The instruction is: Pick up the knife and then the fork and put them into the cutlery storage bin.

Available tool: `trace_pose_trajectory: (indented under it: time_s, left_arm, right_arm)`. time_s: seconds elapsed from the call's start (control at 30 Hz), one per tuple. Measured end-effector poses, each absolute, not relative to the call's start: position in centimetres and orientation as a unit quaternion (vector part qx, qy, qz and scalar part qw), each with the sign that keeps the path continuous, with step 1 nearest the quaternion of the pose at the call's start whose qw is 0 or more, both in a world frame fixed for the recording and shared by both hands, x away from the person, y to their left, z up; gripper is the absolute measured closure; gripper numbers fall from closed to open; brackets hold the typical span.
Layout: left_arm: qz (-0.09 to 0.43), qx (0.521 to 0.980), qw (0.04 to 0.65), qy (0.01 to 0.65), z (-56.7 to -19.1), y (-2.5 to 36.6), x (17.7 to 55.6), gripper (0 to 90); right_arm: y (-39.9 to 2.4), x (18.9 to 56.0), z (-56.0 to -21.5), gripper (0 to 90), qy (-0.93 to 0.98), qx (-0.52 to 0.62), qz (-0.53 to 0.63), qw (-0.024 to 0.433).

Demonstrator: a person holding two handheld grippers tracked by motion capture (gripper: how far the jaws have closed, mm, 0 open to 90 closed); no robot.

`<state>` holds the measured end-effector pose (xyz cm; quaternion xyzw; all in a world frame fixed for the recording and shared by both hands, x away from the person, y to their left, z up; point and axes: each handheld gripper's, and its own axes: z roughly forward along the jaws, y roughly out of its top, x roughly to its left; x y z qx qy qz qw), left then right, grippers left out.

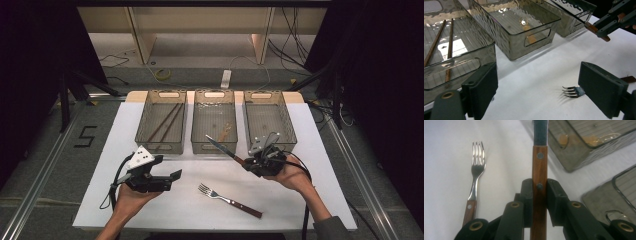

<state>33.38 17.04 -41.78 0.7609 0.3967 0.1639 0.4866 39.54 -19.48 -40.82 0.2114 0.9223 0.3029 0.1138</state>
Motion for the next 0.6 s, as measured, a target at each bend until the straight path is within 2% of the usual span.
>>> trace_pose_trajectory:
  time_s: [0.6]
  left_arm:
    - [0.165,0.753,0.498,0.398,-41.6,17.4,33.3,15.6]
  right_arm:
    - [-20.7,41.5,-38.9,76.7,0.877,0.288,0.356,0.147]
